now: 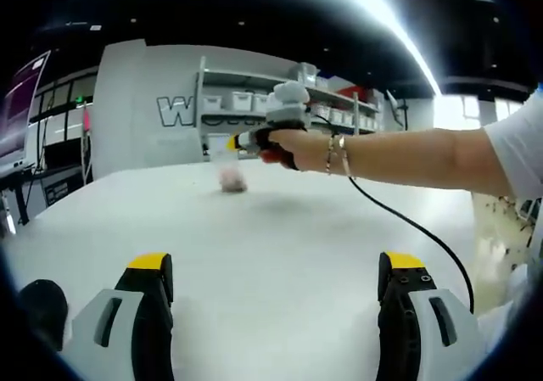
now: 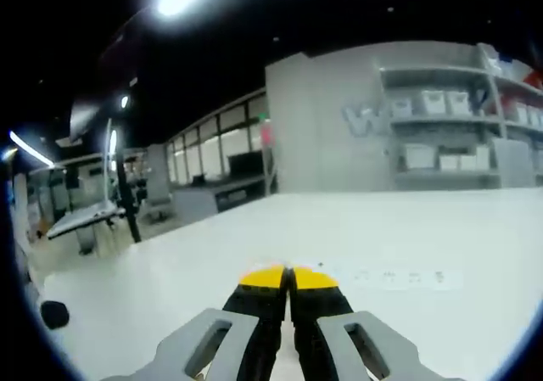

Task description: Open the resealable bag by pulling the two sides of the seal apart until the entire bag opening is separated and visibly accessible.

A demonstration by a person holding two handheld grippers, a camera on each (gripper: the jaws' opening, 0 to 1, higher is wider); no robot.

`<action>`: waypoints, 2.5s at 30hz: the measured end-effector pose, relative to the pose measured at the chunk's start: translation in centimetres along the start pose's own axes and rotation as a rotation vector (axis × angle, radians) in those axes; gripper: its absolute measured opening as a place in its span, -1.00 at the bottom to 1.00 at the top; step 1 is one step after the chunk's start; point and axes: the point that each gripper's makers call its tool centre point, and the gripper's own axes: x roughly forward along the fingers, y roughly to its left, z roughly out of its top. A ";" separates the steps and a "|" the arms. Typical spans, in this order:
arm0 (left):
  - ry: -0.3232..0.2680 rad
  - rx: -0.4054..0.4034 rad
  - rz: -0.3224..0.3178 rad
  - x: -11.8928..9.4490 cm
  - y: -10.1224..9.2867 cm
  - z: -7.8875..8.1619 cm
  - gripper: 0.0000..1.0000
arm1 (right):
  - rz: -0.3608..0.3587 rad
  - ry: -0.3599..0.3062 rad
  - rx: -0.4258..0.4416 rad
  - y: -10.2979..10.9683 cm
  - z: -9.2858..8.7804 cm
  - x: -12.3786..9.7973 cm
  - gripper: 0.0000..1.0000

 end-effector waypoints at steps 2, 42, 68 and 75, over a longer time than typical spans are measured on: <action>-0.003 0.001 0.000 0.0 -0.1 0.1 0.99 | 0.015 0.011 0.002 0.3 -0.3 0.3 -1.00; 0.014 0.014 0.014 -0.8 0.0 -0.4 0.99 | 0.131 0.152 -0.159 5.8 -7.5 -1.2 -0.90; 0.014 0.014 0.026 -1.4 0.2 -0.6 0.99 | 0.129 0.163 -0.187 5.5 -7.1 -0.5 -0.57; 0.028 0.012 0.029 -1.5 0.3 -0.7 0.99 | 0.124 0.162 -0.188 5.2 -6.8 -0.5 -0.48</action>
